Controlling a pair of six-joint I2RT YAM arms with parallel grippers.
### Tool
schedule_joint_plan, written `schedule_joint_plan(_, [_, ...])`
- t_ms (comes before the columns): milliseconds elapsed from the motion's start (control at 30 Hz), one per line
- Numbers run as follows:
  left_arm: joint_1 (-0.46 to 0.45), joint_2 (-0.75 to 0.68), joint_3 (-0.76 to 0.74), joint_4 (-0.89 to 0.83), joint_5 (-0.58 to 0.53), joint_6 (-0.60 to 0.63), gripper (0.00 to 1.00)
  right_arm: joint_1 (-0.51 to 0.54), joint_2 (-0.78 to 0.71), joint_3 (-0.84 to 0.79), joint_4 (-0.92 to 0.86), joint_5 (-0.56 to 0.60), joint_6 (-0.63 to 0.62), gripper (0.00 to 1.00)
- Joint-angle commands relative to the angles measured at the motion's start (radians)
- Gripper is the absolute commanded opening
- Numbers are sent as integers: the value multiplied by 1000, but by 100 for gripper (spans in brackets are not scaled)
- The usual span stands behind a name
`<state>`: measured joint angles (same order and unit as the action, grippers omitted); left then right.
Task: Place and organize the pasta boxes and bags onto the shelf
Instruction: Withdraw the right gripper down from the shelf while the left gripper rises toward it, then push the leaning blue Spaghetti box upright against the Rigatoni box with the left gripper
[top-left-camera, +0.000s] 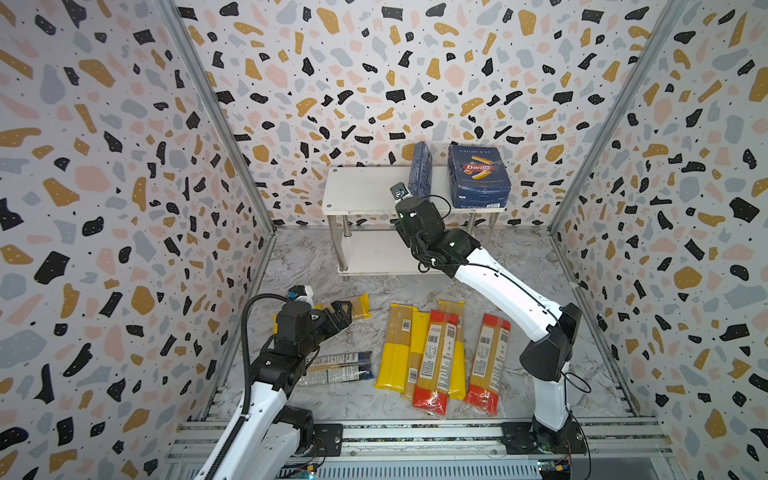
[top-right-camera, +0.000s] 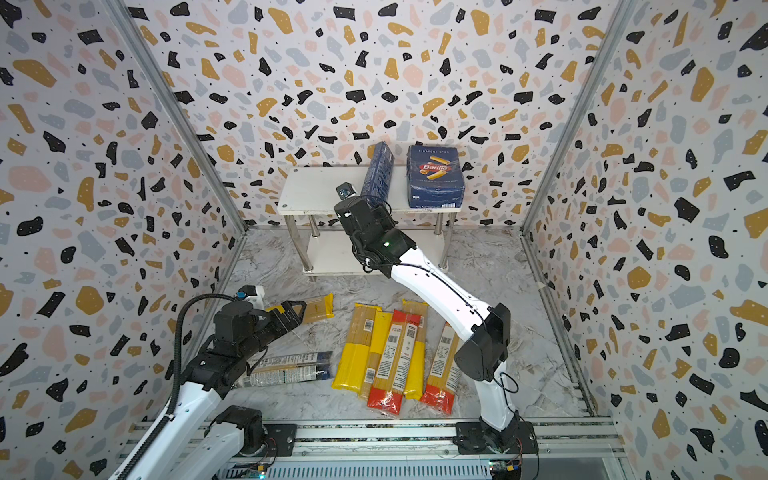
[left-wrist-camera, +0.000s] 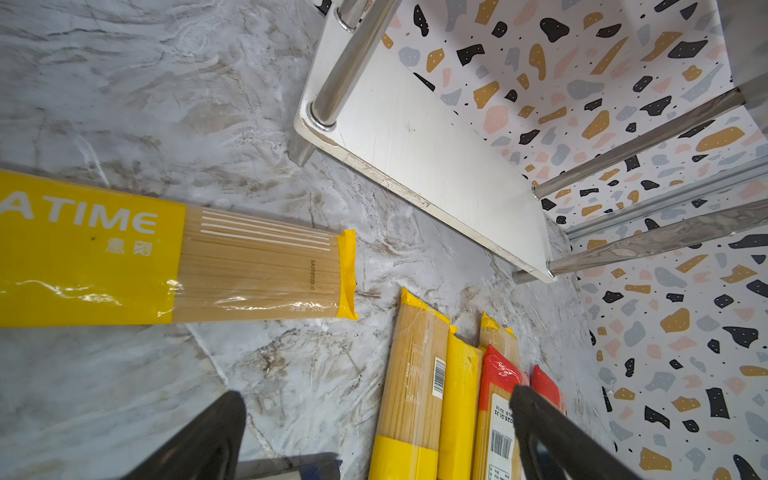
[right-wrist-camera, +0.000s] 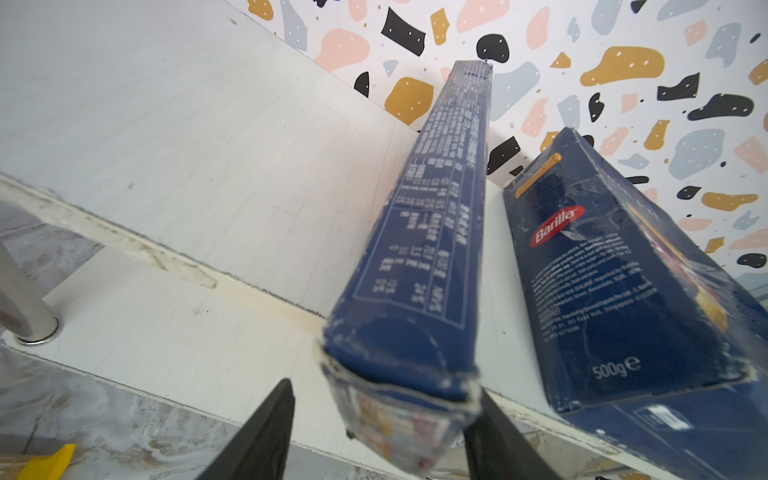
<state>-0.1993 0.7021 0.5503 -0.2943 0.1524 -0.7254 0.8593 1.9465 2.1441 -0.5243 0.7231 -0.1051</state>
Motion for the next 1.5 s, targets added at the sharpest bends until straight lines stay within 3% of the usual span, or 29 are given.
schedule_joint_plan(0, [-4, -9, 9, 14, 10, 12, 100, 0, -182, -21, -2, -37, 49, 65])
schedule_joint_plan(233, [-6, 52, 95, 48, 40, 15, 99, 1, -431, -170, 32, -19, 107, 68])
schedule_joint_plan(367, [-12, 138, 213, 62, 45, 31, 100, -3, -521, -257, -1, 31, 159, 70])
schedule_joint_plan(467, [-35, 211, 322, 87, 37, 26, 100, -23, -594, -384, -1, -1, 218, 70])
schedule_joint_plan(800, [-304, 596, 770, 178, -78, 11, 100, -71, -793, -789, 40, -134, 408, 78])
schedule_joint_plan(1000, [-368, 799, 1001, 209, -132, 9, 100, -68, -932, -998, 66, -217, 497, 79])
schedule_joint_plan(1467, [-422, 907, 1111, 256, -218, -29, 100, -87, -1063, -1100, 59, -238, 479, 79])
